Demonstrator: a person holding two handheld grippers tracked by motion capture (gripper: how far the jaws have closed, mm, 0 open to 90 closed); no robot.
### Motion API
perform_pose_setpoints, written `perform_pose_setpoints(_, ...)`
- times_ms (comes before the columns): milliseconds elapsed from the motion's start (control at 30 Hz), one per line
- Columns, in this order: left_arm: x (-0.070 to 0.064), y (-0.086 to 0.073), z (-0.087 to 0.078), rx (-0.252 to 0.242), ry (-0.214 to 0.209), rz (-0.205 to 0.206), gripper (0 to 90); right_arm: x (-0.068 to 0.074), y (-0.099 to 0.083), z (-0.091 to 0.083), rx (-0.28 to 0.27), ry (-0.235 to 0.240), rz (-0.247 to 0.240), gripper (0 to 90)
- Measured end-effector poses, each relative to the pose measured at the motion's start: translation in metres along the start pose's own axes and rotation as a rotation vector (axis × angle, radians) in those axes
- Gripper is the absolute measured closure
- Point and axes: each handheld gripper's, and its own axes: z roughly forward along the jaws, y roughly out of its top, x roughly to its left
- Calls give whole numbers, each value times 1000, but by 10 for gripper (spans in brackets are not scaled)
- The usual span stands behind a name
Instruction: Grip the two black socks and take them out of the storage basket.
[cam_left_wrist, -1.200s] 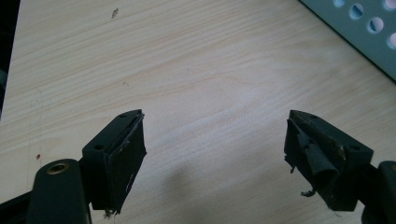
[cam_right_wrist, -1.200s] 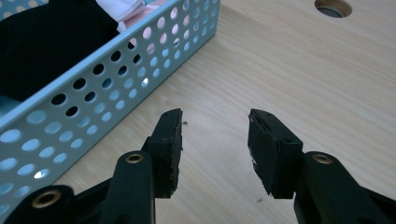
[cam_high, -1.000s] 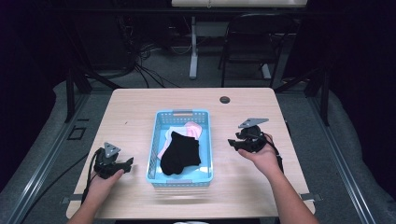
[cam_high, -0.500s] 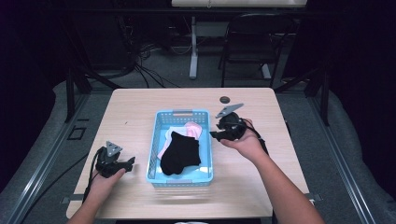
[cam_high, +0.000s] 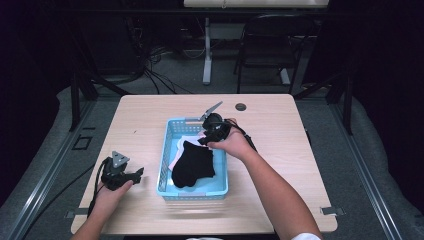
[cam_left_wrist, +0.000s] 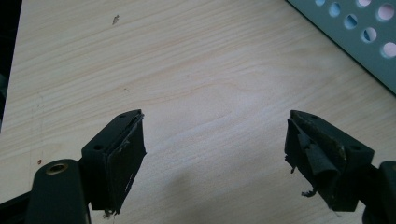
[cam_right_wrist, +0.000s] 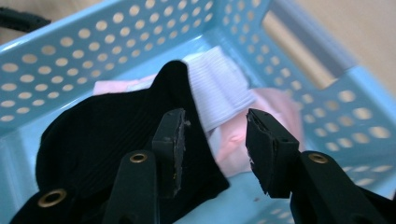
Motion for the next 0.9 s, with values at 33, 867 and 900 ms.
perform_pose_setpoints(33, 0, 0, 0, -1, 0, 0, 202, 0, 0, 3, 23, 4, -11, 567)
perform_pose_setpoints(867, -1, 2, 1, 0, -2, 8, 200, -3, -2, 33, 177, 50, -36, 597)
perform_pose_setpoints(900, -1, 2, 1, -1, -2, 8, 200, -2, -2, 34, 181, 59, -33, 626)
